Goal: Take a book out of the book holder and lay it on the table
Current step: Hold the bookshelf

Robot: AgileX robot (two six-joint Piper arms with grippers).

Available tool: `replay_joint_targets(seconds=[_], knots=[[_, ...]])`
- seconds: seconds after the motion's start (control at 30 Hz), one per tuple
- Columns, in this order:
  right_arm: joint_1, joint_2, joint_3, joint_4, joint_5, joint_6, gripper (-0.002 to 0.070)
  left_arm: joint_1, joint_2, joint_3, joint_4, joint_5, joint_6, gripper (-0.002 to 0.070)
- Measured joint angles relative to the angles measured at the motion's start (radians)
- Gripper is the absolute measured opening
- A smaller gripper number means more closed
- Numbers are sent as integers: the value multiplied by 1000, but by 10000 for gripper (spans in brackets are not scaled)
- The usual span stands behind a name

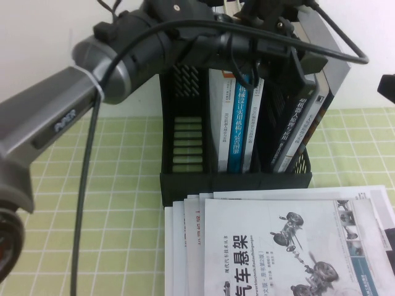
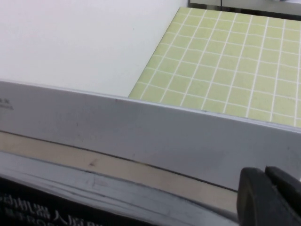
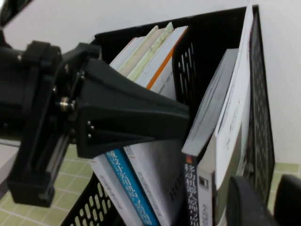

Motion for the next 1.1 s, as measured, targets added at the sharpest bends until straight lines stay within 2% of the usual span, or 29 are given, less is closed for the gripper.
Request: replay_joint_targets(seconds=[0.73,0.93,1.1], knots=[[0,90,0,17,7,-11,155,0,69,-27,-136,-6,90,-3],[0,90,0,17,7,-30,155,0,97,-29,-92,-26,106,-3],[0,90,0,17,9,-56,155,11,97,-37,-44,-17,46,-3]])
